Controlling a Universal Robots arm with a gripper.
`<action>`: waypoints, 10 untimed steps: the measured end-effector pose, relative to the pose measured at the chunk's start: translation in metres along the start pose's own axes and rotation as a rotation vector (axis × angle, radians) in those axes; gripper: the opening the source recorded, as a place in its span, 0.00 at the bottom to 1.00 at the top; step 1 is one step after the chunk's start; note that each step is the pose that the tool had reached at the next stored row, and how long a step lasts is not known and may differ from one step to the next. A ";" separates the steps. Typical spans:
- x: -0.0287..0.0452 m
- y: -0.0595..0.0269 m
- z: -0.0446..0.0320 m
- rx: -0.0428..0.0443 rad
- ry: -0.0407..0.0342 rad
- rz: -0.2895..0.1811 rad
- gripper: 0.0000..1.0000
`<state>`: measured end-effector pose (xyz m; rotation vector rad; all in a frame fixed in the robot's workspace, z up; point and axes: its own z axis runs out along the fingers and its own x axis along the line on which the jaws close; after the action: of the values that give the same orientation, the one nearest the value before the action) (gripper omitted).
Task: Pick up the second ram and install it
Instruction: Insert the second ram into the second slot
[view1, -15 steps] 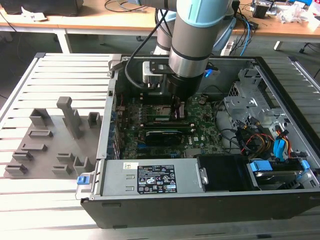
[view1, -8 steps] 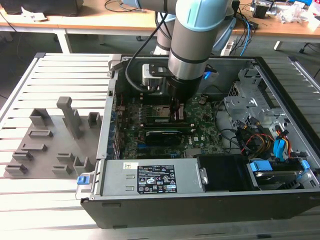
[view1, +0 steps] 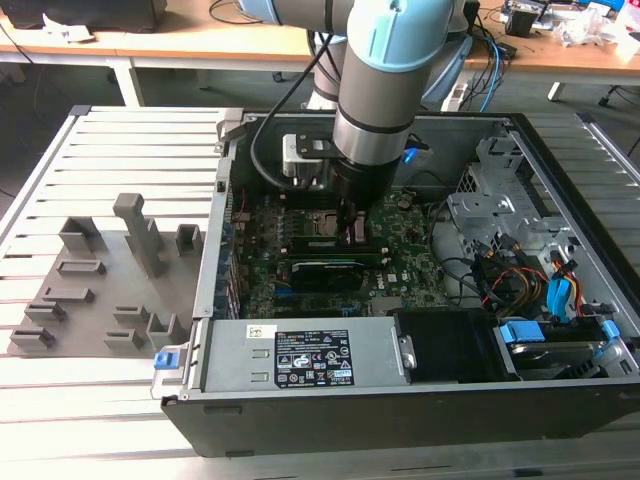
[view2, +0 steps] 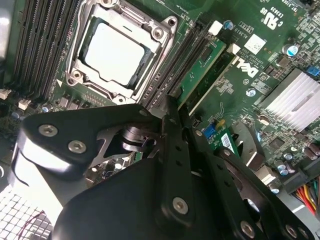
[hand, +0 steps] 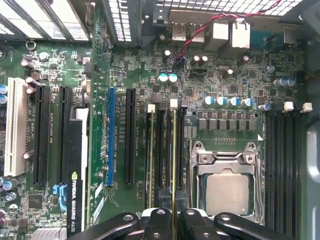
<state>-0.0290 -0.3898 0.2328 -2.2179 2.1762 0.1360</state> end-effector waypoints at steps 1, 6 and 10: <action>0.0001 0.0006 0.0015 -0.0001 0.0001 0.000 0.14; 0.0000 0.0004 0.0064 -0.0001 0.0001 -0.001 0.14; 0.0000 0.0003 0.0088 -0.0002 0.0002 -0.001 0.14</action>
<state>-0.0296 -0.3891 0.2240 -2.2192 2.1752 0.1359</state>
